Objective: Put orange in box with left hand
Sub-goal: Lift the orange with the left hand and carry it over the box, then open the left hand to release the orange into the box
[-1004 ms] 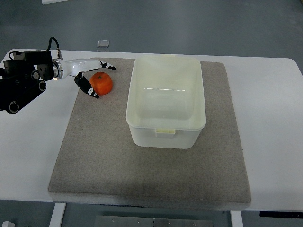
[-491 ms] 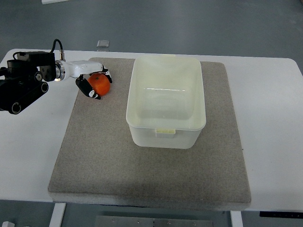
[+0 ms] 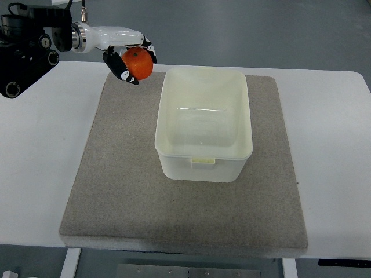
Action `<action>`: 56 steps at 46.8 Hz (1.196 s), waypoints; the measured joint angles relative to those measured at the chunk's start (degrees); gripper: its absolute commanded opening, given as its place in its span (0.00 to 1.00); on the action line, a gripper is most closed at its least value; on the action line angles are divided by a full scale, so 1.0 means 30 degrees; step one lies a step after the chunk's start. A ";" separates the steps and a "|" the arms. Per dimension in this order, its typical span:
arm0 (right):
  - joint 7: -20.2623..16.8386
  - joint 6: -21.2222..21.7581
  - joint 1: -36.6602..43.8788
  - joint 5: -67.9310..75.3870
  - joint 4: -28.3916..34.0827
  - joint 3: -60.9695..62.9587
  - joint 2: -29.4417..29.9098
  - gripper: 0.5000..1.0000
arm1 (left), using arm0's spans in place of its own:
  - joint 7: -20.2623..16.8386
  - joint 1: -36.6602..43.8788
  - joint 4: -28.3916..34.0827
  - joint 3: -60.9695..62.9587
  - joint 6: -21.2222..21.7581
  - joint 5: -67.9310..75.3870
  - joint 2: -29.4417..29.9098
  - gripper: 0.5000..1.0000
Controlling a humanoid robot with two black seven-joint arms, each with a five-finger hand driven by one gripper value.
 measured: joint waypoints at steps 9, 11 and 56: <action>-0.0001 0.0000 0.0000 0.0001 -0.0004 0.0001 0.0000 0.86 | -0.0116 -0.0556 -0.2351 -0.0220 -0.0099 -0.0138 -0.0033 0.00; 0.0000 0.0000 0.0003 0.0000 -0.0003 -0.0002 0.0000 0.86 | -0.0118 -0.0647 -0.2994 -0.0230 -0.0099 -0.0171 -0.0078 0.00; -0.0003 0.0000 0.0001 0.0000 0.0000 0.0005 0.0000 0.86 | 0.0065 0.0705 -0.4762 0.1810 0.0113 0.0286 -0.1720 0.93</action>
